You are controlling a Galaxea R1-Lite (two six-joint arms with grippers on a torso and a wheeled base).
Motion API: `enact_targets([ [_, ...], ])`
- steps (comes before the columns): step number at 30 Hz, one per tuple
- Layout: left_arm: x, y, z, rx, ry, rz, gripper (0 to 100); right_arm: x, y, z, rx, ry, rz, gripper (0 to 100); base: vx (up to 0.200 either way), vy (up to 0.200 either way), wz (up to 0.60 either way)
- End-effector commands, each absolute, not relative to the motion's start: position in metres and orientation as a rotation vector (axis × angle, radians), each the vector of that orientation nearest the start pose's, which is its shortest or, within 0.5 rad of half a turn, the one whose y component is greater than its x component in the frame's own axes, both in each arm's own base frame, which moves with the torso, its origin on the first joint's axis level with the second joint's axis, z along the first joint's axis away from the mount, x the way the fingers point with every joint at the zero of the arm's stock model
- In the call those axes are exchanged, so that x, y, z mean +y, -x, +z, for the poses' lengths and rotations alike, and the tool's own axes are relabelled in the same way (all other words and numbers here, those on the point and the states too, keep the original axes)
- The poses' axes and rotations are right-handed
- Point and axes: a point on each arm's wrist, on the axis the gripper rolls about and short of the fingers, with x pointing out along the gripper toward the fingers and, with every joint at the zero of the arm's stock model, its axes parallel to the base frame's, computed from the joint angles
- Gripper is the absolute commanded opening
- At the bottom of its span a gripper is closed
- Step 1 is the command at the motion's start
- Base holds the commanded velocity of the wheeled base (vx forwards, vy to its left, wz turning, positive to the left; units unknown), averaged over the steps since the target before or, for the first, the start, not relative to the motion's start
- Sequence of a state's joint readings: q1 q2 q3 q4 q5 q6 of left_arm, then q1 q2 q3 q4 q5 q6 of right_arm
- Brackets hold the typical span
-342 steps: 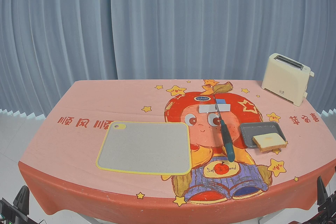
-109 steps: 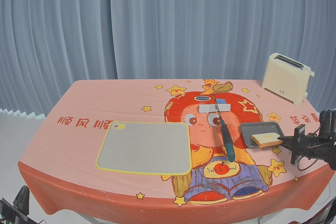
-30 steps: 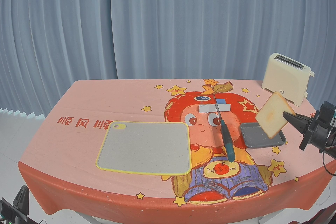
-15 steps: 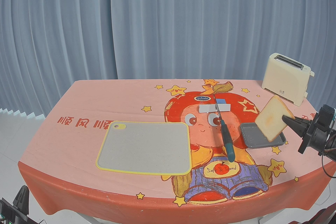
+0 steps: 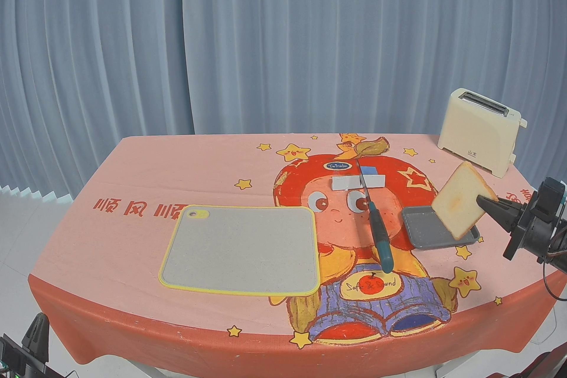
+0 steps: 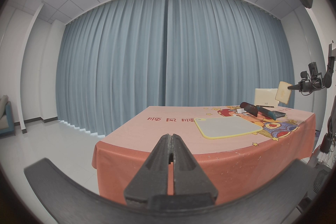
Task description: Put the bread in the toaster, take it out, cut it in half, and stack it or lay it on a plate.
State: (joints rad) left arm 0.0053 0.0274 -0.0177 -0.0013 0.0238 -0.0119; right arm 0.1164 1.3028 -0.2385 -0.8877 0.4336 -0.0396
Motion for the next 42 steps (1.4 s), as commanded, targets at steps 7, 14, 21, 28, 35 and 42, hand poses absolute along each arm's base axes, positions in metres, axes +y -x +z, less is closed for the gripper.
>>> enact_targets([
  [7,0.0004,0.0206,0.0763,0.027,0.014,0.031,0,0.0292,-0.1675,0.1551,0.167,0.010,0.553,0,0.000,-0.200,0.00],
  [14,0.0004,0.0206,0.0763,0.027,0.014,0.031,0,0.0291,-0.1673,0.1547,0.168,0.010,0.553,0,0.000,-0.200,0.00],
  [21,0.0004,0.0206,0.0763,0.027,0.014,0.031,0,0.0291,-0.1673,0.1547,0.168,0.010,0.553,0,0.000,-0.200,0.00],
  [28,0.0004,0.0206,0.0764,0.026,0.012,0.031,0,0.0291,-0.1674,0.1547,0.169,0.010,0.551,0,0.000,-0.200,0.00],
  [35,0.0004,0.0206,0.0764,0.026,0.012,0.031,0,0.0289,-0.1675,0.1545,0.170,0.011,0.539,0,0.000,-0.200,0.00],
  [42,0.0004,0.0206,0.0763,0.027,0.012,0.031,0,0.0289,-0.1675,0.1547,0.169,0.011,0.539,0,0.000,-0.200,0.00],
])
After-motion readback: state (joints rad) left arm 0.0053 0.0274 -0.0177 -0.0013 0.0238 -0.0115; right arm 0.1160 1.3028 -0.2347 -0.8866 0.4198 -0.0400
